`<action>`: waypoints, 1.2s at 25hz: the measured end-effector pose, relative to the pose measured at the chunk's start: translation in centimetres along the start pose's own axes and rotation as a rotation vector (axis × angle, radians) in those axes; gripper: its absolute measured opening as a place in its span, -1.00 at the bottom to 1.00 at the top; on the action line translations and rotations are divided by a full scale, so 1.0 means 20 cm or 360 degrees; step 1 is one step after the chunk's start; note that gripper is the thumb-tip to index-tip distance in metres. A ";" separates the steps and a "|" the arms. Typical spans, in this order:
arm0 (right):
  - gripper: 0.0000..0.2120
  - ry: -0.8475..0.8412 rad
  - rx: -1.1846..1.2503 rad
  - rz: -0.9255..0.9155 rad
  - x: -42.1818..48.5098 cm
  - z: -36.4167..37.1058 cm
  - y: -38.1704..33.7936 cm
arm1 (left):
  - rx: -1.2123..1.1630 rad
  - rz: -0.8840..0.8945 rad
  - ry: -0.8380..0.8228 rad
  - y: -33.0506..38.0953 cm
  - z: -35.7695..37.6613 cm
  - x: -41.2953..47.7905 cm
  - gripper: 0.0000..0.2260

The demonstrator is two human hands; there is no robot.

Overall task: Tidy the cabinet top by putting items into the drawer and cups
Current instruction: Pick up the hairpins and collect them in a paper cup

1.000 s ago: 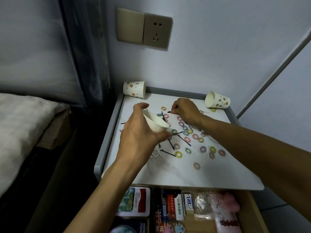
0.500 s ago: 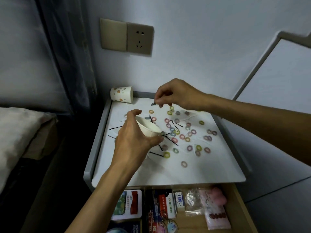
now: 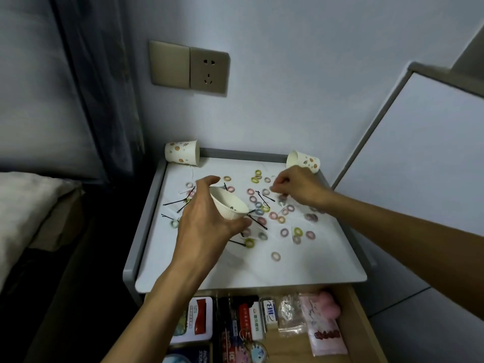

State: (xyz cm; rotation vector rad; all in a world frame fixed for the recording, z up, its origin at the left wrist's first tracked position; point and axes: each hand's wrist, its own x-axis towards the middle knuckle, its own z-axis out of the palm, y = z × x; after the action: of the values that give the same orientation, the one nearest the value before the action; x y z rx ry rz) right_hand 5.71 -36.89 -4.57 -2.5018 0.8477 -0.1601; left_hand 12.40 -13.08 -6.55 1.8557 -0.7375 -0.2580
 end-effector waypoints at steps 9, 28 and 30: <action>-0.83 0.0123 -0.0207 0.0296 0.23 0.29 0.11 | 0.0031 0.0003 -0.0002 -0.03 -0.01 0.03 -0.23; -0.86 0.0032 -0.0406 0.0313 0.27 0.16 0.18 | 0.0021 -0.0030 -0.0033 -0.01 0.00 0.03 -0.22; -0.84 0.0046 -0.0503 0.0313 0.25 0.14 0.20 | 0.0022 -0.0032 -0.0034 -0.01 0.00 0.03 -0.22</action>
State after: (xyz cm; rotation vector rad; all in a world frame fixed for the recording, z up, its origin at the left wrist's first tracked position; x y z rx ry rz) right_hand 8.40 -41.44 -9.16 -2.6870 1.2057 0.0060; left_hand 12.93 -13.45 -6.62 1.8767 -0.7374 -0.2870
